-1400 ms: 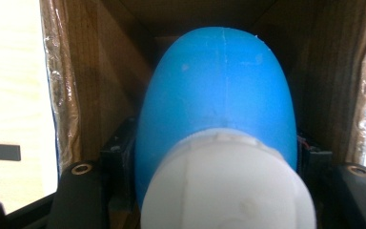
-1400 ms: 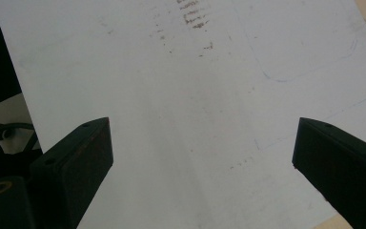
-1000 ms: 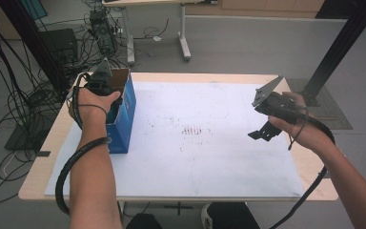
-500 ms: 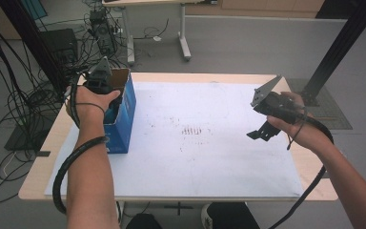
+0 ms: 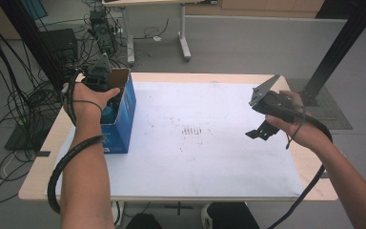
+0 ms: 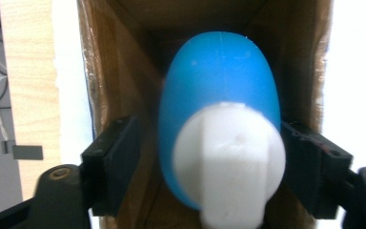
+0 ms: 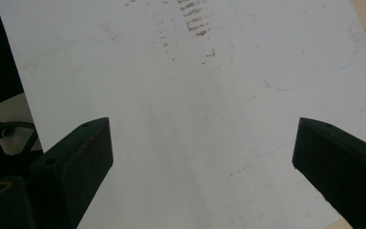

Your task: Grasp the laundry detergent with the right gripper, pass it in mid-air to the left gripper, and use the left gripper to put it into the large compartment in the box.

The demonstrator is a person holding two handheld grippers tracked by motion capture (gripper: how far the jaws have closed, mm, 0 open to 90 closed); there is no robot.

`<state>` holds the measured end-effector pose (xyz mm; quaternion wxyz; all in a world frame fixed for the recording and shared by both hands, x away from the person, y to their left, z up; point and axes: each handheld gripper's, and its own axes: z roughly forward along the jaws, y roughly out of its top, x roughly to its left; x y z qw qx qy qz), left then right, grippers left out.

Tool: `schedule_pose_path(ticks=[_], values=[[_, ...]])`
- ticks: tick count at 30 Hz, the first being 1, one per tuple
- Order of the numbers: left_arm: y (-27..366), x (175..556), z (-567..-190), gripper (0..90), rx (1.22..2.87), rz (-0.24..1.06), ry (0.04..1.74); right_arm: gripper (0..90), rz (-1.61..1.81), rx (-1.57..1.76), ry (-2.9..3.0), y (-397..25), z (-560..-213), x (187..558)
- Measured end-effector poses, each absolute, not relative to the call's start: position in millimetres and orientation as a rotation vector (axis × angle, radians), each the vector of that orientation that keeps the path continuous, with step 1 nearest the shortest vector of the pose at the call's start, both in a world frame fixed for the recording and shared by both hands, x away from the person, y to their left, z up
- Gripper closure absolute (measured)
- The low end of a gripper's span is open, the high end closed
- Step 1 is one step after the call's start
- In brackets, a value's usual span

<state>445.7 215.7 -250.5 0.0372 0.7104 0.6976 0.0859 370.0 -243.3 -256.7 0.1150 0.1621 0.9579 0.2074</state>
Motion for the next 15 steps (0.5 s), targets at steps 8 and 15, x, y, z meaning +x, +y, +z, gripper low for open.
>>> schedule_pose_path(ticks=[8,15], values=[[211.4,439.6,-225.5,22.6,2.191,0.291,2.092,6.3,0.613,0.45,2.805,-235.0,-251.0,369.3],[201.2,432.5,-206.2,19.9,2.226,0.341,2.015,6.3,0.605,0.46,2.807,-234.0,-250.7,371.5]])
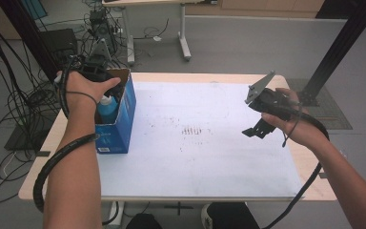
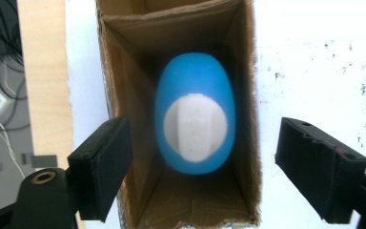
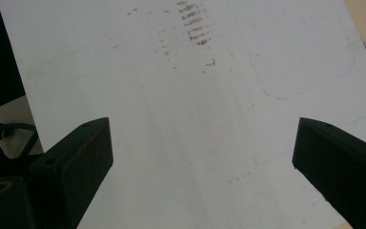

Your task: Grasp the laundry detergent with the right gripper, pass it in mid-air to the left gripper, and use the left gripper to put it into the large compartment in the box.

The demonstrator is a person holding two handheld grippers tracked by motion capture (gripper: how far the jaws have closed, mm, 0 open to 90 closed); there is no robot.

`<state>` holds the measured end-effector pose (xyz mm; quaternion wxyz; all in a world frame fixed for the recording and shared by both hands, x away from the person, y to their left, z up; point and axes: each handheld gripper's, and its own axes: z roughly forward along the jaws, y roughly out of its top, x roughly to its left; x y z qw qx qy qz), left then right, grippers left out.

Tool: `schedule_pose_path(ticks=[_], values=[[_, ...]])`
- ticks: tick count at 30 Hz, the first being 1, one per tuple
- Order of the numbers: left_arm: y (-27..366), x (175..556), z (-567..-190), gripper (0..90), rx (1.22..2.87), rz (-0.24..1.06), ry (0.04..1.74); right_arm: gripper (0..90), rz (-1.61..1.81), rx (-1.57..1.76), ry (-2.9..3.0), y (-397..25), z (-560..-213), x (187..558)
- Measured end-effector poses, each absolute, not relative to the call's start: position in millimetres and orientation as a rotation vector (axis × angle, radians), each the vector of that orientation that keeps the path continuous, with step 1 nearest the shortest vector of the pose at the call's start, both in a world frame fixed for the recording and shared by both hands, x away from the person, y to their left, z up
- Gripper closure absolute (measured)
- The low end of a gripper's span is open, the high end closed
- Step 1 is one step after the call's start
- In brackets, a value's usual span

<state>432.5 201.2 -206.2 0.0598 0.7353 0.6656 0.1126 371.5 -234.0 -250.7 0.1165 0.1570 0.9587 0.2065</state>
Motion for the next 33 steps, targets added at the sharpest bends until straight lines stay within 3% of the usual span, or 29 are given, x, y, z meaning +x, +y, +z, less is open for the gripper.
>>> schedule_pose_path(ticks=[18,33], values=[[141.9,423.4,-173.8,16.9,2.347,0.409,1.759,6.3,0.601,0.467,2.812,-228.4,-246.7,373.1],[105.6,421.3,-172.4,18.3,2.411,0.433,1.651,6.3,0.585,0.501,2.809,-236.7,-240.1,378.6]])
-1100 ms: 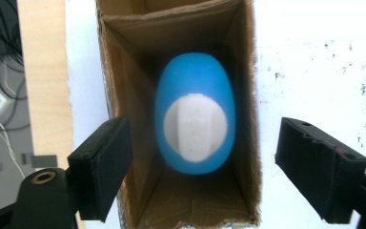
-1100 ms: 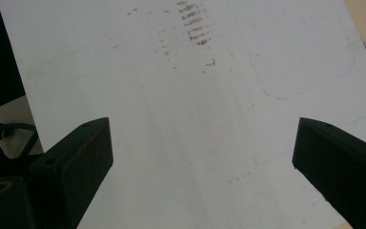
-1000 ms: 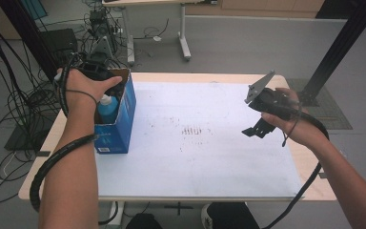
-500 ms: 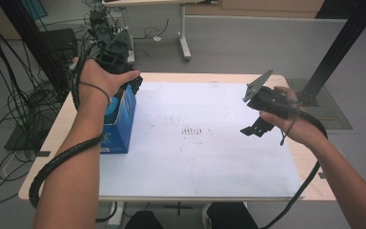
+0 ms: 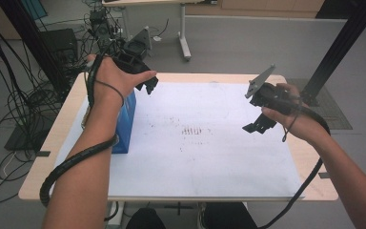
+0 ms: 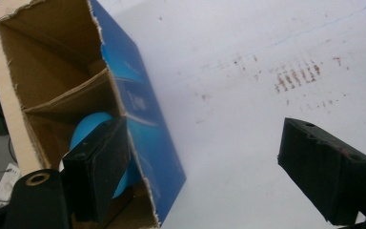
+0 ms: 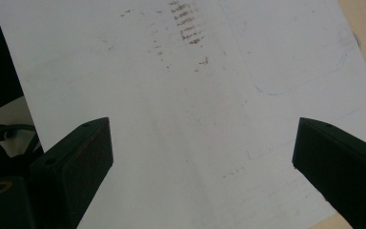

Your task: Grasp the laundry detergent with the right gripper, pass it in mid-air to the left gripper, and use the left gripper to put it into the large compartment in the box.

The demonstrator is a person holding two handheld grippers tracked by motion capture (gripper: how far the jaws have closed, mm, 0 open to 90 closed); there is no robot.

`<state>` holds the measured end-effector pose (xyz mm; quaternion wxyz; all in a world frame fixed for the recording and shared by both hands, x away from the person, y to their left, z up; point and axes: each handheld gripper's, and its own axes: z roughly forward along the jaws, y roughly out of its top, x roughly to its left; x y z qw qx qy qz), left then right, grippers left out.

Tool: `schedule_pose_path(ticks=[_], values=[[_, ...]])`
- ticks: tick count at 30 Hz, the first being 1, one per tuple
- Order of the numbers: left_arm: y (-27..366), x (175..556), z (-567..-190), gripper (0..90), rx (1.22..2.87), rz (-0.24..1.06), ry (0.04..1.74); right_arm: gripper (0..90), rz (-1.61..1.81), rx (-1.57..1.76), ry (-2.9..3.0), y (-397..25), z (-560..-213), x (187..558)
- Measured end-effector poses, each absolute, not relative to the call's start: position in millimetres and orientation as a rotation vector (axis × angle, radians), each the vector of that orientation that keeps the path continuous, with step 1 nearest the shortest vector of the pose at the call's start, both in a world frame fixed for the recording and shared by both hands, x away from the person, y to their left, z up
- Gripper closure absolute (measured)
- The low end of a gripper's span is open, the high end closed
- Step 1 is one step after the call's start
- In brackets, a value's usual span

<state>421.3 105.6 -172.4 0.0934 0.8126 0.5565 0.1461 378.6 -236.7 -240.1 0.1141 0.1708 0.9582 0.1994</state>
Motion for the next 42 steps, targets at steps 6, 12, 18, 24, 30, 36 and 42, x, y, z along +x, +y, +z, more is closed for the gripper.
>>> schedule_pose_path(ticks=[6,12,18,24,30,36,42], values=[[94.3,424.2,-172.9,18.5,2.424,0.432,1.612,6.4,0.576,0.508,2.815,-242.8,-240.3,379.8],[84.4,427.9,-173.9,15.8,2.439,0.412,1.571,6.4,0.566,0.522,2.808,-251.3,-238.6,382.6],[74.7,431.3,-172.7,11.4,2.473,0.431,1.551,6.4,0.56,0.535,2.807,-255.8,-236.0,385.0],[67.9,432.1,-171.8,10.9,2.486,0.457,1.543,6.4,0.553,0.54,2.807,-257.3,-232.5,386.4],[63.9,431.4,-170.7,10.6,2.494,0.471,1.539,6.4,0.546,0.55,2.802,-261.2,-229.4,386.0],[60.9,432.0,-170.1,10.6,2.492,0.468,1.541,6.4,0.547,0.55,2.795,-263.4,-228.3,385.1],[57.0,433.3,-168.0,10.8,2.484,0.466,1.53,6.4,0.551,0.547,2.794,-263.7,-227.8,386.0]])
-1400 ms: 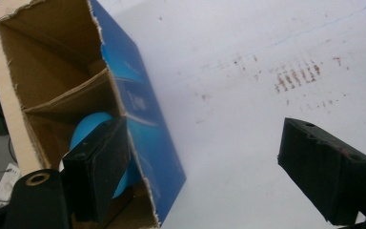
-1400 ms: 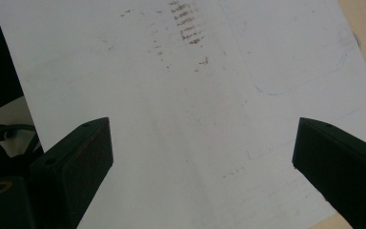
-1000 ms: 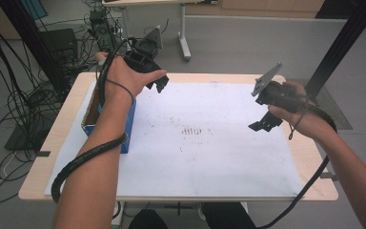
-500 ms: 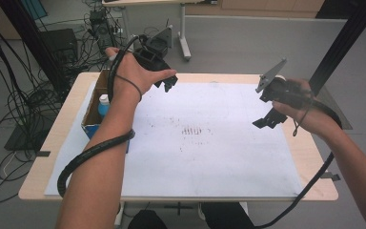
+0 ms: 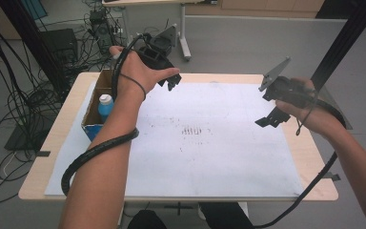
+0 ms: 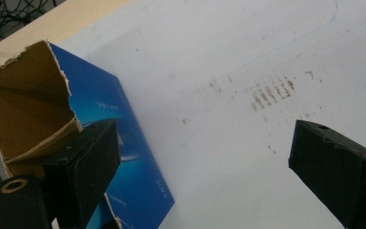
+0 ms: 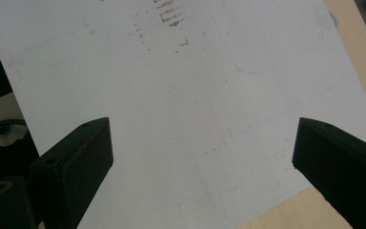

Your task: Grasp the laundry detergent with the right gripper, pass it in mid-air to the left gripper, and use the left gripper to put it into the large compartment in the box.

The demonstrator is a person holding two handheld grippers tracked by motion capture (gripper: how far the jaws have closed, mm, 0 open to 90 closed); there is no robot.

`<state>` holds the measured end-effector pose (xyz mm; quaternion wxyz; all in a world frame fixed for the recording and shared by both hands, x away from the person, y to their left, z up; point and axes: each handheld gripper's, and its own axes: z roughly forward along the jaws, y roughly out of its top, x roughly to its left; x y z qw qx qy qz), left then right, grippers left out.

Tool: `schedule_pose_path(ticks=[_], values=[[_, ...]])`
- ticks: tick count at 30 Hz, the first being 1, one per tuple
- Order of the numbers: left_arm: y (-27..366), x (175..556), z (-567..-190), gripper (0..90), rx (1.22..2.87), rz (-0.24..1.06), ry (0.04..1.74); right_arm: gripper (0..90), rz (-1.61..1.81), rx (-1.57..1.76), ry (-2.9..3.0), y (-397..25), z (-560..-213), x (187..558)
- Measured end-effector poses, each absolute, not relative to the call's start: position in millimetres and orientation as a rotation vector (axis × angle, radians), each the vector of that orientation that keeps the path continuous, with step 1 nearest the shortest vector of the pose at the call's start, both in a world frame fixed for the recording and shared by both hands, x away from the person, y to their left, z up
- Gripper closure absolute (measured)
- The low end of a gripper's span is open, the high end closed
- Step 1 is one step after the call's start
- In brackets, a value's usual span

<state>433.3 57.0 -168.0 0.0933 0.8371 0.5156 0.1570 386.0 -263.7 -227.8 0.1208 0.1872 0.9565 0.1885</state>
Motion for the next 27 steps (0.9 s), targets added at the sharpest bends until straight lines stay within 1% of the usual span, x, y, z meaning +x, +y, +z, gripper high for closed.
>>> schedule_pose_path(ticks=[13,27], values=[[48.8,434.1,-166.1,10.9,2.5,0.476,1.504,6.4,0.548,0.552,2.79,-265.5,-227.8,386.4],[51.2,434.2,-168.1,10.9,2.495,0.473,1.505,6.4,0.543,0.549,2.79,-265.3,-229.5,385.4]])
